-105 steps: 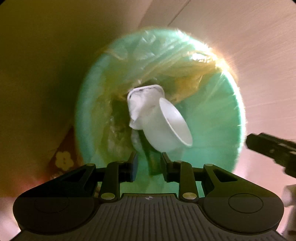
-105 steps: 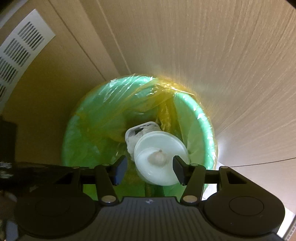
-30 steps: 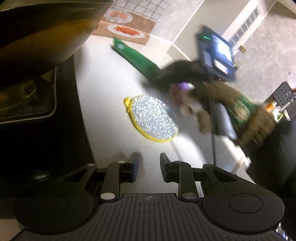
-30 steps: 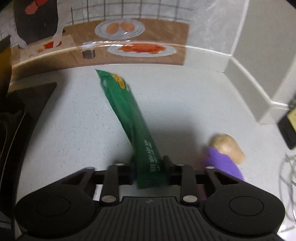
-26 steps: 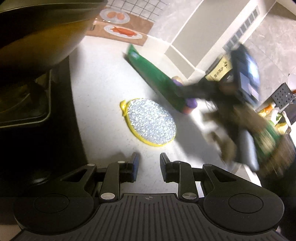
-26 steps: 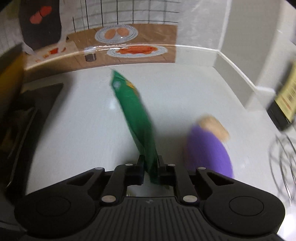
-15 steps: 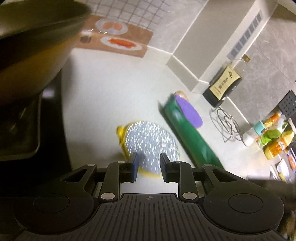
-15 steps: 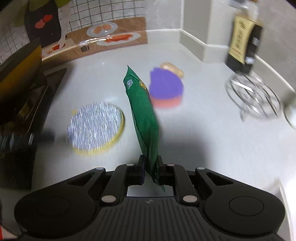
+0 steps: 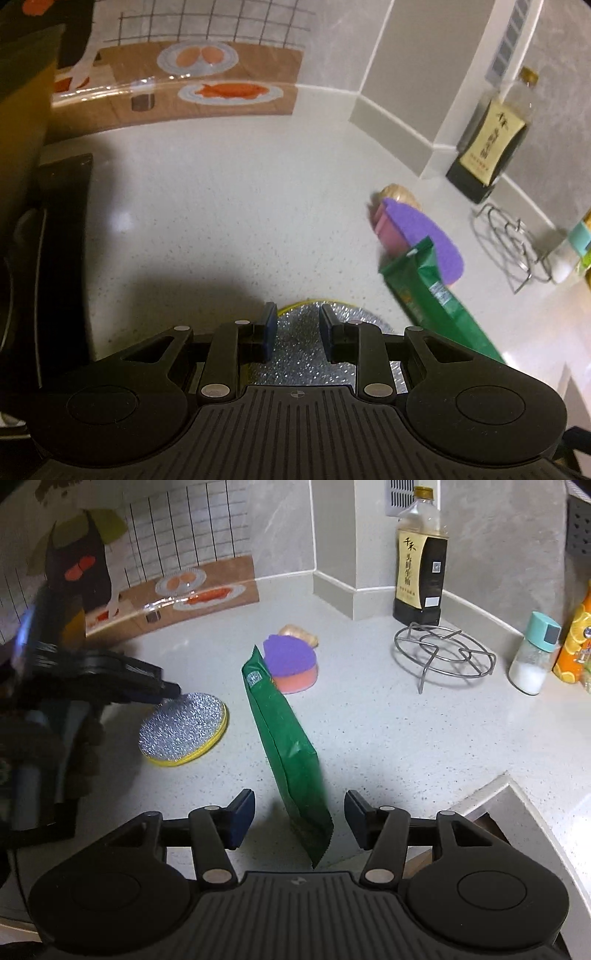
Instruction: Collect trash
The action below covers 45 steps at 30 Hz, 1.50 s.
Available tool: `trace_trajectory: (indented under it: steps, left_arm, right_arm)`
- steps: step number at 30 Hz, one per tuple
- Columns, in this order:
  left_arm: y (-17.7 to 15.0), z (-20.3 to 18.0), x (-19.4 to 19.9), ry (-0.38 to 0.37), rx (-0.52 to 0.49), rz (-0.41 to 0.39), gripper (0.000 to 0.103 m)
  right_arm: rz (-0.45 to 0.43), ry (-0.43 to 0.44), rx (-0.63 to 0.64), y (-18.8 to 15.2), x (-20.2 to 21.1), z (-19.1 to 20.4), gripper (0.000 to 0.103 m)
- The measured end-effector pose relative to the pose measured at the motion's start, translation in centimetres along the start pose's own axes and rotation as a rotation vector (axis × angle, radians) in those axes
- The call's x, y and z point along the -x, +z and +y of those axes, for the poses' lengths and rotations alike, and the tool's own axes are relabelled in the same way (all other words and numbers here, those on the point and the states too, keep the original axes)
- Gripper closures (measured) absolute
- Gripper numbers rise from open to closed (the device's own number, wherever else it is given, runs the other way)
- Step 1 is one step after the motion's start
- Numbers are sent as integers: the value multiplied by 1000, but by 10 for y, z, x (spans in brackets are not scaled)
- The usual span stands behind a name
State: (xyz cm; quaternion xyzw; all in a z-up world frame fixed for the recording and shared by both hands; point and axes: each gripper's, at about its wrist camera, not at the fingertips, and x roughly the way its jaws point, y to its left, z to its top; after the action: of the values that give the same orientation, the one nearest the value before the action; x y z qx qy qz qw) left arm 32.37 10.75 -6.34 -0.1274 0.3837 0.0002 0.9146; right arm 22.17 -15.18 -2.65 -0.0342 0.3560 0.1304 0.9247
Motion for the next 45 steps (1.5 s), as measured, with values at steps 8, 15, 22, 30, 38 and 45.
trace_trajectory:
  steps: [8,15,22,30,38,45]
  left_arm:
    - [-23,-7,17,-136,-65,68,76]
    - [-59,-18,49,-284,-112,158,77]
    - [-78,-19,79,-372,-96,181,77]
    - [-91,-14,92,-294,-166,193,76]
    - [-99,-24,85,-320,-159,226,73]
    - [-111,-51,89,-443,-238,279,74]
  right_arm:
    - [-1,9,-4,1,-5,8,49]
    - [-46,61,51,4,-4,31,49]
    - [70,102,162,-22,-11,50,78]
    - [75,56,166,-42,4,36,78]
    - [68,61,50,-46,15,14,77]
    - [-21,13,-129,-31,30,-24,77]
